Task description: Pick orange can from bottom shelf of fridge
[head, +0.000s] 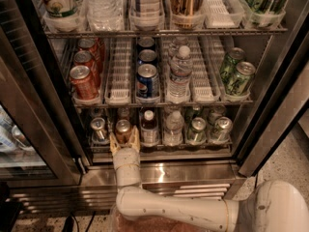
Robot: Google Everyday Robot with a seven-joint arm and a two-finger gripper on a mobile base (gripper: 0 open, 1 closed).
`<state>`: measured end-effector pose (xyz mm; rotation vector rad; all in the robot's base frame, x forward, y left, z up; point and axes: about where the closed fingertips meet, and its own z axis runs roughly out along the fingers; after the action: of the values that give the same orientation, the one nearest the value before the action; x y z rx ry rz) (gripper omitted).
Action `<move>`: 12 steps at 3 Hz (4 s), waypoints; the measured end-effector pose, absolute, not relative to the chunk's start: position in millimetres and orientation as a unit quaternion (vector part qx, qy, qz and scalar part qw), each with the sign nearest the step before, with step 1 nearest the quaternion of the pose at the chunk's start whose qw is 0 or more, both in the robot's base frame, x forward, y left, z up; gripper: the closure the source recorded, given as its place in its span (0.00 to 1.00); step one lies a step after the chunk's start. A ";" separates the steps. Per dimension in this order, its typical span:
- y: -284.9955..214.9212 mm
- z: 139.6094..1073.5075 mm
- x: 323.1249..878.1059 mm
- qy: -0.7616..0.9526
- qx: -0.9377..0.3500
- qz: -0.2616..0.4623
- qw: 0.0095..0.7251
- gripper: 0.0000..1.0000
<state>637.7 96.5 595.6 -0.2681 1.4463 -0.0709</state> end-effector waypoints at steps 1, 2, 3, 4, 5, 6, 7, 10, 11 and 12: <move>97.2 596.0 642.2 0.661 -0.112 -0.028 0.741 0.34; 97.0 595.3 644.5 0.662 -0.109 -0.026 0.741 0.51; 96.5 592.7 647.3 0.668 -0.108 -0.016 0.736 0.73; 96.5 592.7 647.3 0.668 -0.108 -0.016 0.736 0.96; 96.4 592.8 647.3 0.668 -0.108 -0.016 0.736 1.00; 95.0 596.7 647.3 0.673 -0.104 -0.008 0.732 1.00; 98.8 613.5 643.0 0.668 -0.105 0.011 0.737 1.00; 96.4 660.9 609.6 0.665 -0.147 0.033 0.732 1.00; 76.1 660.0 587.2 0.691 -0.184 0.021 0.699 1.00; 53.3 667.4 566.6 0.707 -0.235 0.015 0.667 1.00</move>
Offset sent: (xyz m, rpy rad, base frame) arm 0.0107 0.0007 -0.0038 0.0470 0.0156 -0.0106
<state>566.6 53.3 667.4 -0.5296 1.5963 0.0344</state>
